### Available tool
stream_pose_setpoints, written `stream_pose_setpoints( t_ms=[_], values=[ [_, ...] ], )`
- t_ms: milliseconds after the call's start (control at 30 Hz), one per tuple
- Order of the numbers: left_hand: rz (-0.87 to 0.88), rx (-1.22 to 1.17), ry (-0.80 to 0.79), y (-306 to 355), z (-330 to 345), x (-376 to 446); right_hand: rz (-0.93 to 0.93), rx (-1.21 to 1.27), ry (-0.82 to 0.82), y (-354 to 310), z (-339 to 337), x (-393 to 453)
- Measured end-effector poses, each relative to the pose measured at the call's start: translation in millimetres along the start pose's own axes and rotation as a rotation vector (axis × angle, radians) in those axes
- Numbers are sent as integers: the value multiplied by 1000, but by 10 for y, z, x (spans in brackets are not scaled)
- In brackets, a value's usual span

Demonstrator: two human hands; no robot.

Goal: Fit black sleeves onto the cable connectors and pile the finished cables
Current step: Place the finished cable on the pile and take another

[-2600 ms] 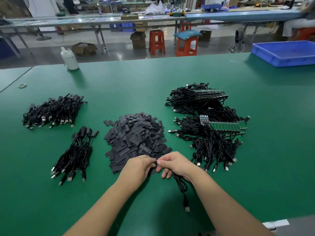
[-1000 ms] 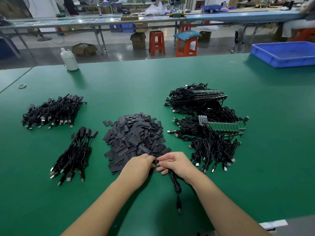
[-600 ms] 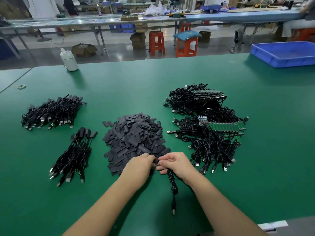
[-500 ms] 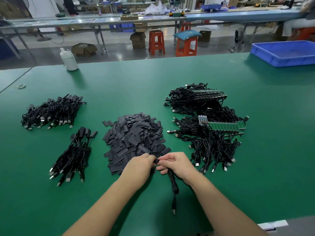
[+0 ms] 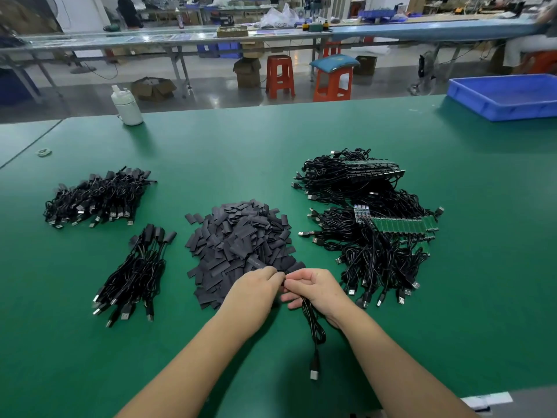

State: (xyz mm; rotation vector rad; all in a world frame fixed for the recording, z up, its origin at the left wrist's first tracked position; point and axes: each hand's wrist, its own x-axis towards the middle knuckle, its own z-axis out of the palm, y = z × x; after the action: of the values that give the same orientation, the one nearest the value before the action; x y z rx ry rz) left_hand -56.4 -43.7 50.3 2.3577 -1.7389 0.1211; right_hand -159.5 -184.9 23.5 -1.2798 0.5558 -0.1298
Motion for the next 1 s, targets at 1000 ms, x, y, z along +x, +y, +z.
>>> stream_pose_setpoints(
  t_ms=[1000],
  values=[
    [-815, -114, 171, -1390, -630, -368, -437, -1147, 837, -1101, -479, 93]
  ],
)
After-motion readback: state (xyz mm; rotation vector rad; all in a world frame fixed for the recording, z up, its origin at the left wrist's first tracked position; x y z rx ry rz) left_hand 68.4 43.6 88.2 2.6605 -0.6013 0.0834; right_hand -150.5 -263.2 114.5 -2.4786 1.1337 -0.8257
